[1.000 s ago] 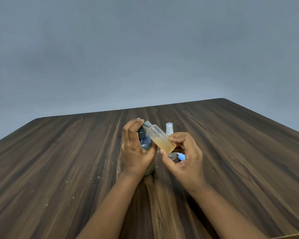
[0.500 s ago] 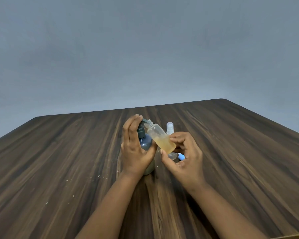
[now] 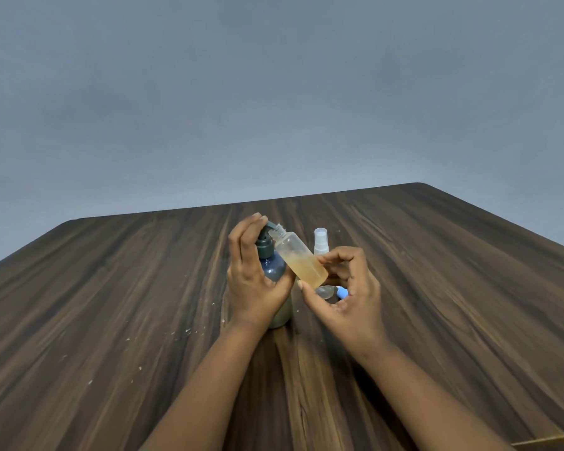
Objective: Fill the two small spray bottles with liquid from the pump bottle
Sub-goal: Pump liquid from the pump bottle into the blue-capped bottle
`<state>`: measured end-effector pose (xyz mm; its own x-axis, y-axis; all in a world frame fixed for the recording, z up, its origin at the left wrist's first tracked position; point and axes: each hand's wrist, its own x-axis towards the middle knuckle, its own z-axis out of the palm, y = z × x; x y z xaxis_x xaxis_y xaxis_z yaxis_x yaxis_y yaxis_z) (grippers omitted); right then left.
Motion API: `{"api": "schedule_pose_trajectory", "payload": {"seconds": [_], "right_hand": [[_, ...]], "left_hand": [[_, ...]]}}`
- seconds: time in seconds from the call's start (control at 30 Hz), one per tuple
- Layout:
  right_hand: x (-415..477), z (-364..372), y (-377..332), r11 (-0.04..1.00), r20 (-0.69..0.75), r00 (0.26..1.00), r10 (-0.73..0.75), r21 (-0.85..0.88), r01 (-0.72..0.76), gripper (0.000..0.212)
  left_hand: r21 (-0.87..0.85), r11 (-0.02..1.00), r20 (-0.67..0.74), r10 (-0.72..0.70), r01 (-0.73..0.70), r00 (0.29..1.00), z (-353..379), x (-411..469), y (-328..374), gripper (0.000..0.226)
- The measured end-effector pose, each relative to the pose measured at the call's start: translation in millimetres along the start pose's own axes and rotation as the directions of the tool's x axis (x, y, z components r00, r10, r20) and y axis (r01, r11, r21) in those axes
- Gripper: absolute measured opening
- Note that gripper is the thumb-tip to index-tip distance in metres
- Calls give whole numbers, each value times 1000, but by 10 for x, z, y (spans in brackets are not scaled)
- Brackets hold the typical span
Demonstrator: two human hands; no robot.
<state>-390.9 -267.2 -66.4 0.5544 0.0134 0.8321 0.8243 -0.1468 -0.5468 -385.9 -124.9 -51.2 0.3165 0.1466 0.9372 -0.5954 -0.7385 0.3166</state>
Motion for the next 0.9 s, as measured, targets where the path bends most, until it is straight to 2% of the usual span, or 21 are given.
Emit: {"api": "schedule_pose_trajectory", "payload": {"seconds": [0.13,0.33,0.53,0.73,0.9], "right_hand": [[2,-14,-1,1000,-6,1000,8,17,-8,42],[7,-5,-6,1000,4,1000,5,11,-5,46],[-3,-6,3,1000,-22,1000,1,5,-1,49],[4,-10,-18,1000,-4,1000,0,17,0,50],[-2,-6,-12,1000,-3,1000,2,10,-2,50]], "left_hand": [[28,999,-15,-30,31,999,20,24,27,58],[68,998,13,14,-15,1000,1,-21,4,71],[60,998,-9,-15,16,1000,8,18,31,60],[68,998,21,8,-9,1000,3,-6,-12,68],[63,998,15,-20,19,1000,15,39,16,61]]}}
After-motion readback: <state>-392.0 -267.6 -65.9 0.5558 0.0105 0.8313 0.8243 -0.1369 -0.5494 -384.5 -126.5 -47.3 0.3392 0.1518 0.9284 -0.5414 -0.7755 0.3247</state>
